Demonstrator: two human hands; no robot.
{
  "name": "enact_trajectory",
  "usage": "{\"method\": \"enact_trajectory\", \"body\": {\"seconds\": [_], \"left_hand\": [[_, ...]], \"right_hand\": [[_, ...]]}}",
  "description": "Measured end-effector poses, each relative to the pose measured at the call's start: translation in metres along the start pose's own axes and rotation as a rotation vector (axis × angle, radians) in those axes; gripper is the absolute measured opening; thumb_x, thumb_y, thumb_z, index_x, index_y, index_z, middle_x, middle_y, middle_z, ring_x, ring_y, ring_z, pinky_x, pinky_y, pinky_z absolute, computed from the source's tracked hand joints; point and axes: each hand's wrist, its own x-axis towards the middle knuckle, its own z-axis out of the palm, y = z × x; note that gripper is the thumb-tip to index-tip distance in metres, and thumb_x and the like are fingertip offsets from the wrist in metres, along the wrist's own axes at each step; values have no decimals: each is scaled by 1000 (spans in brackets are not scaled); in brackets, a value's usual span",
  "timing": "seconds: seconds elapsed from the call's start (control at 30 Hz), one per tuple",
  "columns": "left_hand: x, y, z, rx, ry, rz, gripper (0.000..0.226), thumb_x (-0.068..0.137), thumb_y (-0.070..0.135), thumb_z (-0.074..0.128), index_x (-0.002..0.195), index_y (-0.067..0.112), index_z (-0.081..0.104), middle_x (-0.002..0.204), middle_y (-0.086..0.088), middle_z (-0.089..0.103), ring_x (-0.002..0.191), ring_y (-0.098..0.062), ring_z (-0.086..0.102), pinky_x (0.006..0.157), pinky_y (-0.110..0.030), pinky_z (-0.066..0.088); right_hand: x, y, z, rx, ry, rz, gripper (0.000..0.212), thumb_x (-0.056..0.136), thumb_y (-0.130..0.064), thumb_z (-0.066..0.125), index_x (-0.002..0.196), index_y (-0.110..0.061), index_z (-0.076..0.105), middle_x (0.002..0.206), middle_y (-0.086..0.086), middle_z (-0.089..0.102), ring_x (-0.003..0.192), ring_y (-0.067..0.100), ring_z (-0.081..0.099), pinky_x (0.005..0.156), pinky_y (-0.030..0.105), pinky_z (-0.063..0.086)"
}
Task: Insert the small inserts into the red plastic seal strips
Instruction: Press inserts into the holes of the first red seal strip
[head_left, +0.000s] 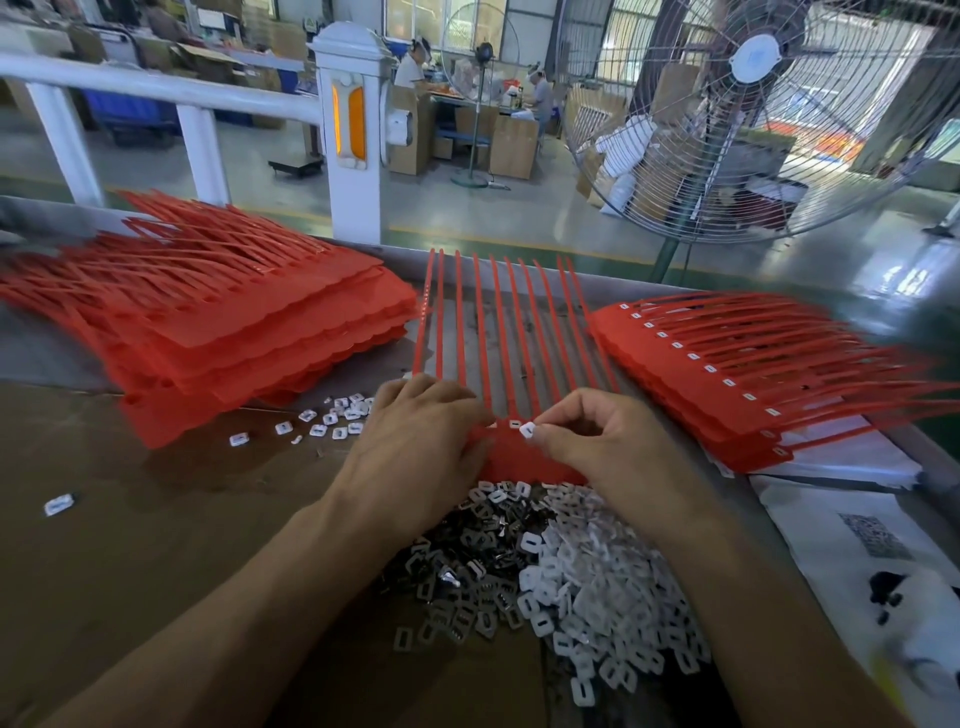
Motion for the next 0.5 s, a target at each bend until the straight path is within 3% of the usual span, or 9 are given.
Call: {"method": "enact_trajectory", "body": {"seconds": [0.1, 0.2, 0.4, 0.5], "left_hand": [[2, 7, -4, -177, 106, -9, 17, 96, 41, 57, 105, 37, 70, 106, 20, 64, 109, -8, 53, 103, -35, 35], [3, 12, -5, -347, 95, -29, 14, 92, 45, 59, 91, 34, 69, 91, 18, 65, 95, -6, 58, 96, -44, 44], [3, 12, -4, -496, 57, -122, 11, 94, 35, 66, 87, 28, 70, 82, 13, 68, 81, -4, 63, 75, -33, 53], [3, 13, -5, -612, 43, -188, 15, 96, 34, 65, 84, 25, 69, 77, 8, 69, 73, -9, 64, 67, -32, 53]], "right_hand": [[-1, -2, 1, 18, -16, -6, 7, 90, -26, 79, 85, -22, 75, 68, -10, 69, 63, 0, 61, 59, 12, 46], [-2, -4, 4, 15, -18, -38, 8, 92, -23, 79, 85, -22, 74, 72, -6, 72, 64, 1, 62, 59, 14, 48], [0, -1, 10, 25, 0, -123, 6, 91, -27, 78, 87, -29, 74, 79, -3, 74, 70, 3, 64, 64, 19, 50], [1, 2, 12, 56, 7, -194, 6, 91, -31, 78, 94, -35, 74, 85, -9, 74, 78, 1, 66, 69, 18, 50]]}}
